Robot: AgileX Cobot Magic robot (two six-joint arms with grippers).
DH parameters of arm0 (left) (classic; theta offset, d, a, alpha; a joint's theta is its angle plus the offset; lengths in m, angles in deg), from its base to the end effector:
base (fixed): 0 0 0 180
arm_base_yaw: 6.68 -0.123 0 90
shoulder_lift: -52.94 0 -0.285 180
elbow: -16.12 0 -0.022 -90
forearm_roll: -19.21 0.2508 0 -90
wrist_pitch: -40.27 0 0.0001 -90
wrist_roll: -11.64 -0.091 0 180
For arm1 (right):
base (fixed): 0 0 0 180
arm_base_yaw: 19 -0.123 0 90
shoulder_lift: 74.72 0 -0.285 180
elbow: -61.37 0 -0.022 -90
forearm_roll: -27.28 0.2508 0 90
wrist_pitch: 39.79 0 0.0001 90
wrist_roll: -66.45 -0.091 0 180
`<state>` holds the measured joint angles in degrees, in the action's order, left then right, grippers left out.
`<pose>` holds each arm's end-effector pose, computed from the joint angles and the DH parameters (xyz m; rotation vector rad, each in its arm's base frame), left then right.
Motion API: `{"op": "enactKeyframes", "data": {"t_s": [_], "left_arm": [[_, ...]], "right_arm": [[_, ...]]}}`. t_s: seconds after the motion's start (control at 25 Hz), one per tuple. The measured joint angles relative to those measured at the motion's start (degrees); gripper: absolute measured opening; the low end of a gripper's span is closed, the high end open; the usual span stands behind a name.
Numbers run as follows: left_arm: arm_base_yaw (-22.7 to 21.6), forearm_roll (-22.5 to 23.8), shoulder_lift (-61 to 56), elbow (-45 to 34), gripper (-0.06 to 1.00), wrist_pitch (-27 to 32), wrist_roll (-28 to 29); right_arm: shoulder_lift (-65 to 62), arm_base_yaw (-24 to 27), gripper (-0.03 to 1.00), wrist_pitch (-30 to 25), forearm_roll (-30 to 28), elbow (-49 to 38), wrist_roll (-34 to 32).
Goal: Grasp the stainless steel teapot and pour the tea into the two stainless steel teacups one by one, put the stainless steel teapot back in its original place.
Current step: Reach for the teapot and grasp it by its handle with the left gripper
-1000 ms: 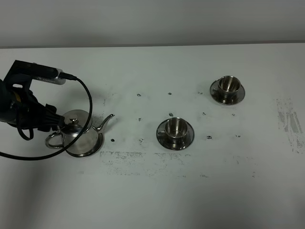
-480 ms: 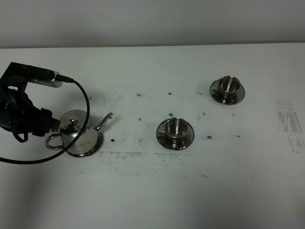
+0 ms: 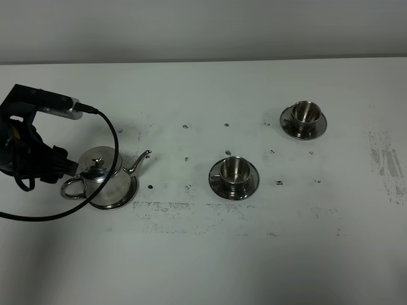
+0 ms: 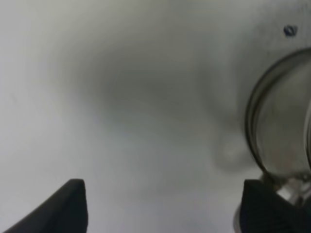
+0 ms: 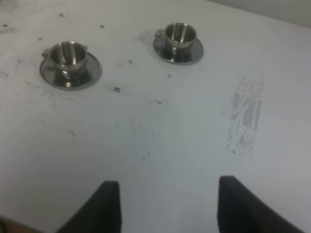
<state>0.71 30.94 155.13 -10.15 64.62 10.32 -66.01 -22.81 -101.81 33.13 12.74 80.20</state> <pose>0.3106 -0.0326 0.1824 0.4215 2.6262 0.1381 -0.0039 0.0080 0.2757 -0.3223 2.0537 0.0172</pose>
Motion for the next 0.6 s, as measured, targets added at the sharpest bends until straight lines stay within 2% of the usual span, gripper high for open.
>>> {"op": "enactKeyframes", "data": {"t_s": [0.2, 0.6], "left_arm": [[0.0, 1.6, 0.1, 0.0, 0.62, -2.7, 0.0], [0.1, 1.7, 0.3, -1.1, 0.62, -2.5, -0.2]], "right_arm": [[0.0, 0.0, 0.43, 0.0, 0.0, 0.0, 0.0], [0.0, 0.0, 0.43, 0.0, 0.0, 0.0, 0.0]]}}
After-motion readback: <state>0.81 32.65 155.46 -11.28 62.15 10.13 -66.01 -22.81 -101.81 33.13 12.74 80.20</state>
